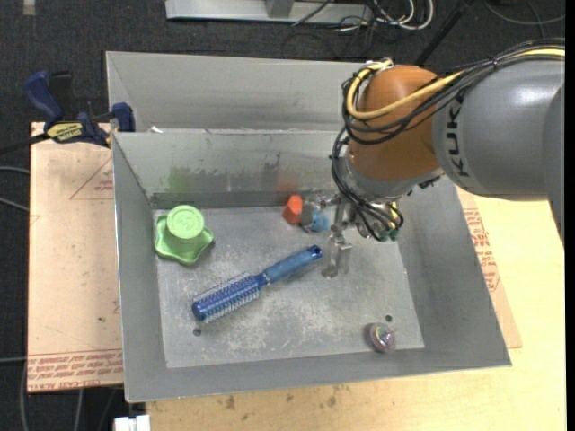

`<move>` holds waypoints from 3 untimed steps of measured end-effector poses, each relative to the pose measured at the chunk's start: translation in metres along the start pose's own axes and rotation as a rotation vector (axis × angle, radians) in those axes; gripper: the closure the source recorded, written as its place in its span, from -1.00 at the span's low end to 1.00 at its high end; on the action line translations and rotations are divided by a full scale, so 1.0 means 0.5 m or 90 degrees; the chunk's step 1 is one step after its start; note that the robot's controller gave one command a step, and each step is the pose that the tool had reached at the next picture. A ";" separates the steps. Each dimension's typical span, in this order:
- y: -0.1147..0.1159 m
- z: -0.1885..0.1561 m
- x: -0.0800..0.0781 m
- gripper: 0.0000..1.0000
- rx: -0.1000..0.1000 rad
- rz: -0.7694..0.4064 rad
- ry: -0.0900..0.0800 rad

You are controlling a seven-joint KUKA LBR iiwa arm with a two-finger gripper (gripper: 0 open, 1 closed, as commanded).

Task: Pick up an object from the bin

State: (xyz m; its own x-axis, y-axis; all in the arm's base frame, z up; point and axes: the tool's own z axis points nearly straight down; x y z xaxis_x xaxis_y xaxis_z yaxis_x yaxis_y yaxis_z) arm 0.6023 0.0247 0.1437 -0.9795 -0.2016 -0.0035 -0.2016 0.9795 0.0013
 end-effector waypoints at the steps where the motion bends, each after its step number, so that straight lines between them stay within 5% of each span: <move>1: 0.039 0.152 -0.034 -1.00 -0.001 -0.190 0.003; 2: 0.037 0.146 -0.037 1.00 0.000 -0.189 0.000; 3: 0.005 -0.082 -0.030 1.00 0.002 -0.164 -0.004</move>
Offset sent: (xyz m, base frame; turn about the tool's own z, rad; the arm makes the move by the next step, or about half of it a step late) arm 0.0139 0.0217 -0.0737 -0.3004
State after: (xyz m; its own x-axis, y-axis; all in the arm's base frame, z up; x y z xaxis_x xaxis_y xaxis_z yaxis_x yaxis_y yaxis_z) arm 0.6165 0.0300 0.1845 -0.8957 -0.4445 -0.0102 -0.4445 0.8958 -0.0037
